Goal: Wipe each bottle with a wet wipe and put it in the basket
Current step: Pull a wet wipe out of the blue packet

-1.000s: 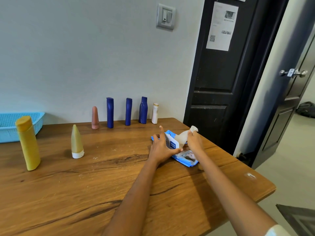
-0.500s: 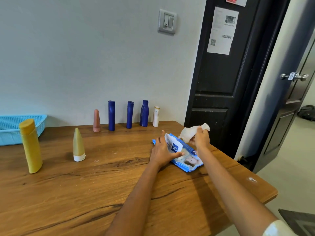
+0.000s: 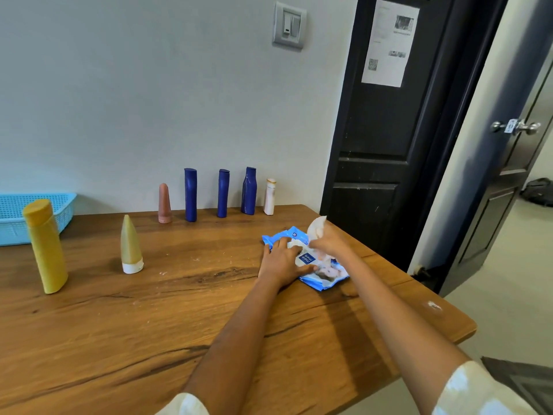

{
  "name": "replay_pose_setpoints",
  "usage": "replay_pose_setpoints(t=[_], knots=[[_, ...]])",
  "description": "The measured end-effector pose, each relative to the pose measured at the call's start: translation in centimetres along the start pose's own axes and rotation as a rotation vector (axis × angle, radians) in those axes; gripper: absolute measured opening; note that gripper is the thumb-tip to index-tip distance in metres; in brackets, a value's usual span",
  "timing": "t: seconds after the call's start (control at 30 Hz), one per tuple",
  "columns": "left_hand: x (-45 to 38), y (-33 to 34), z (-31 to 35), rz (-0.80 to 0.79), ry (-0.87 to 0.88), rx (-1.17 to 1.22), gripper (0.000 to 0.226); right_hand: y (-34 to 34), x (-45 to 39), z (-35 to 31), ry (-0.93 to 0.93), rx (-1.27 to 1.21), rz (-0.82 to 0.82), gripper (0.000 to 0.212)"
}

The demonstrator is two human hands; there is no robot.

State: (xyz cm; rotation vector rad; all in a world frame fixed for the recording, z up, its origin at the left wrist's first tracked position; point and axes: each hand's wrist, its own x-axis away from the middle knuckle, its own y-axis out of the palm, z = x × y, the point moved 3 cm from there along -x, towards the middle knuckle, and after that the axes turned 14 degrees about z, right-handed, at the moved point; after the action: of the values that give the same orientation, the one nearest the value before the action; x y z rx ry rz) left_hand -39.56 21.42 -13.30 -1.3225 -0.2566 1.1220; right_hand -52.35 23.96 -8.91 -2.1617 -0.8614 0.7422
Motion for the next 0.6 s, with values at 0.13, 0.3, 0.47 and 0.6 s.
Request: replay_pose_setpoints(t=[0.13, 0.3, 0.47, 0.6], knots=[[0.0, 0.2, 0.1, -0.043, -0.011, -0.041, 0.068, 0.6, 0.2, 0.2, -0.021, 0.207, -0.135, 0.051], [0.0, 0.2, 0.1, -0.108, -0.034, -0.076, 0.071, 1.2, -0.2, 0.9, 0.072, 0.237, -0.134, 0.057], [0.1, 0.1, 0.2, -0.051, -0.005, -0.103, 0.073, 0.8, -0.6, 0.7, 0.095, 0.162, -0.136, 0.052], [0.5, -1.4, 0.7, 0.232, -0.001, -0.034, 0.051, -0.4, -1.2, -0.2, 0.258, -0.275, -0.127, 0.045]])
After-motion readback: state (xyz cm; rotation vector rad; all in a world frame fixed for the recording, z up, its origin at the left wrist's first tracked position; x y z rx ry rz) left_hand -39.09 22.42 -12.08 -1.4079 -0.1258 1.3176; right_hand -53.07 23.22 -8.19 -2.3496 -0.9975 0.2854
